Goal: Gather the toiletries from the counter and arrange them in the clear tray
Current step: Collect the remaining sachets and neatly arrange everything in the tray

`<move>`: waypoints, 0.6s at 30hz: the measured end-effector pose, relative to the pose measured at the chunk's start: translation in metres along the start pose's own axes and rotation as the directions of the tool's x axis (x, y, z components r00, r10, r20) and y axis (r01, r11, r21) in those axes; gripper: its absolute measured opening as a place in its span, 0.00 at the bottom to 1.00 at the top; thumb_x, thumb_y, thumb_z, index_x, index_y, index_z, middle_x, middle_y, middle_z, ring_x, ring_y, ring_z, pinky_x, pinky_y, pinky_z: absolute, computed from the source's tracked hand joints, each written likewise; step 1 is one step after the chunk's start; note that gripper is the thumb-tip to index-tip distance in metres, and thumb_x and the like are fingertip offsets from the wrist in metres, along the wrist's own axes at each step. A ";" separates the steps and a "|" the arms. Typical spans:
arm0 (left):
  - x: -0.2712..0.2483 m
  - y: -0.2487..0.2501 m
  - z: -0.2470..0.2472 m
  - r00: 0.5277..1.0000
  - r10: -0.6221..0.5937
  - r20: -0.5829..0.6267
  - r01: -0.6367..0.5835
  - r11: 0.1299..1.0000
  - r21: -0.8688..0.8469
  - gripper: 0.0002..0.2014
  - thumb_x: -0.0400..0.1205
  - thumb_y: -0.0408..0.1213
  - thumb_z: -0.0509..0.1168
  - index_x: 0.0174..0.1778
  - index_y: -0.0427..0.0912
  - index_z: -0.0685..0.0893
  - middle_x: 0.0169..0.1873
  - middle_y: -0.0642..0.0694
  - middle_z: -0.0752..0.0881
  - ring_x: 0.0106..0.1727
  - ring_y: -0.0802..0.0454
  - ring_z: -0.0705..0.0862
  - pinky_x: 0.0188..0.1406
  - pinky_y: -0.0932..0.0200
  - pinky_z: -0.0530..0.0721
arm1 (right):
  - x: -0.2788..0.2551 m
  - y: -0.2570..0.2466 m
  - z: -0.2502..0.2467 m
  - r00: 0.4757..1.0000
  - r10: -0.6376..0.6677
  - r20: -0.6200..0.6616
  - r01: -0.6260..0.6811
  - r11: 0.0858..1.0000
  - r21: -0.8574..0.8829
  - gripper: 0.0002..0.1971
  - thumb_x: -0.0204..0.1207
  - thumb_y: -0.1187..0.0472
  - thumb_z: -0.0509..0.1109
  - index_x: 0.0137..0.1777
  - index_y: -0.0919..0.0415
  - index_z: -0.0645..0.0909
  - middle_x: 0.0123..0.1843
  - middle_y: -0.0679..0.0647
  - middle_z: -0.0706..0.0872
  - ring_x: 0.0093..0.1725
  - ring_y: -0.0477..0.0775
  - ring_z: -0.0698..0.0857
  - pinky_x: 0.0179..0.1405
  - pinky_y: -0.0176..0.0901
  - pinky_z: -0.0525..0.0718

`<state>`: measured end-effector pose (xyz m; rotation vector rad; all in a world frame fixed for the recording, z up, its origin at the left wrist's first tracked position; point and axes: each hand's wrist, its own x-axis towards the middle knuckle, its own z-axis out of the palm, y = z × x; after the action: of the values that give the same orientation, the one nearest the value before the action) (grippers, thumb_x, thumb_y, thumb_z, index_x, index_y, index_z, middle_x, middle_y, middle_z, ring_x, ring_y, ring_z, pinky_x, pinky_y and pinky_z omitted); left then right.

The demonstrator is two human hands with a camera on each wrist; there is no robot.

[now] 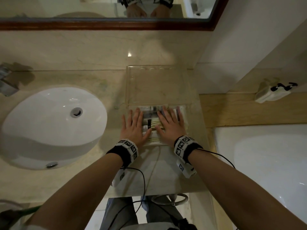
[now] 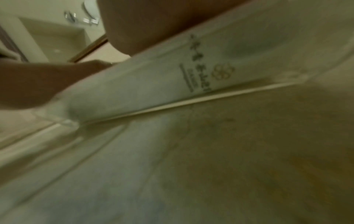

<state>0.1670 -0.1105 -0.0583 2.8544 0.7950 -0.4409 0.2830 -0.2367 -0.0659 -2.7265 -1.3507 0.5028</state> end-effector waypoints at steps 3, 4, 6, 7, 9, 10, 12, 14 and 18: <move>0.003 0.004 -0.003 0.997 0.066 -0.028 -0.065 0.998 0.024 0.46 0.70 0.65 0.24 0.82 0.42 0.41 0.84 0.45 0.43 0.84 0.44 0.40 0.74 0.42 0.22 | -0.008 0.004 -0.005 0.992 0.095 -0.087 -0.076 0.978 0.193 0.33 0.80 0.38 0.44 0.82 0.48 0.42 0.84 0.44 0.40 0.83 0.50 0.37 0.81 0.55 0.35; 0.004 0.006 -0.005 0.995 0.101 -0.024 -0.101 0.995 0.023 0.45 0.70 0.64 0.25 0.82 0.43 0.41 0.84 0.46 0.43 0.85 0.46 0.40 0.75 0.43 0.22 | -0.011 0.006 -0.005 0.981 0.158 -0.113 -0.129 0.964 0.233 0.33 0.81 0.40 0.46 0.82 0.50 0.42 0.85 0.46 0.42 0.83 0.50 0.39 0.81 0.54 0.36; 0.009 0.014 -0.007 0.987 0.160 -0.026 -0.160 0.987 0.012 0.42 0.74 0.63 0.28 0.83 0.45 0.41 0.84 0.47 0.44 0.85 0.47 0.41 0.79 0.42 0.27 | -0.014 0.010 -0.002 0.959 0.256 -0.124 -0.216 0.939 0.269 0.33 0.83 0.44 0.46 0.82 0.55 0.40 0.85 0.51 0.42 0.84 0.51 0.42 0.81 0.50 0.38; 0.012 0.017 -0.008 0.983 0.182 -0.039 -0.182 0.983 0.009 0.38 0.78 0.61 0.33 0.83 0.46 0.42 0.84 0.47 0.44 0.85 0.47 0.41 0.80 0.42 0.30 | -0.014 0.012 0.000 0.953 0.277 -0.125 -0.235 0.932 0.275 0.33 0.83 0.45 0.47 0.82 0.57 0.39 0.85 0.52 0.42 0.84 0.51 0.43 0.81 0.49 0.39; 0.018 0.024 -0.013 0.979 0.201 -0.040 -0.202 0.979 -0.012 0.33 0.84 0.53 0.44 0.83 0.46 0.42 0.84 0.47 0.44 0.85 0.46 0.40 0.82 0.42 0.35 | -0.012 0.015 0.003 0.950 0.280 -0.138 -0.235 0.932 0.275 0.34 0.83 0.47 0.48 0.82 0.58 0.37 0.85 0.54 0.42 0.84 0.52 0.44 0.82 0.47 0.40; 0.020 0.026 -0.016 0.978 0.204 -0.033 -0.205 0.978 -0.033 0.33 0.84 0.49 0.49 0.83 0.46 0.43 0.84 0.47 0.45 0.85 0.45 0.40 0.82 0.41 0.35 | -0.011 0.016 0.004 0.949 0.278 -0.150 -0.230 0.934 0.274 0.33 0.83 0.49 0.49 0.82 0.58 0.38 0.85 0.54 0.42 0.84 0.52 0.45 0.83 0.47 0.41; 0.021 0.027 -0.020 0.976 0.214 -0.032 -0.216 0.974 -0.069 0.35 0.82 0.45 0.54 0.83 0.46 0.45 0.84 0.48 0.46 0.84 0.43 0.41 0.83 0.42 0.36 | -0.010 0.016 0.005 0.946 0.278 -0.167 -0.223 0.931 0.289 0.33 0.83 0.53 0.51 0.82 0.58 0.40 0.85 0.54 0.44 0.84 0.52 0.46 0.83 0.47 0.41; 0.021 0.026 -0.021 0.970 0.240 -0.038 -0.242 0.967 -0.080 0.35 0.81 0.42 0.56 0.83 0.47 0.46 0.83 0.48 0.48 0.84 0.43 0.43 0.84 0.45 0.37 | -0.010 0.016 0.005 0.946 0.279 -0.165 -0.220 0.928 0.301 0.32 0.83 0.55 0.51 0.82 0.58 0.40 0.85 0.54 0.44 0.84 0.51 0.46 0.82 0.47 0.40; 0.024 0.029 -0.022 0.958 0.279 -0.063 -0.284 0.955 -0.085 0.35 0.80 0.34 0.56 0.83 0.46 0.48 0.83 0.48 0.52 0.84 0.43 0.46 0.84 0.47 0.38 | -0.009 0.016 0.006 0.947 0.275 -0.163 -0.224 0.934 0.278 0.31 0.83 0.55 0.49 0.82 0.58 0.39 0.85 0.55 0.43 0.84 0.51 0.45 0.82 0.46 0.38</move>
<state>0.2069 -0.1190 -0.0428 2.8389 0.3923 -0.2855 0.2883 -0.2544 -0.0723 -2.6577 -0.8308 0.3735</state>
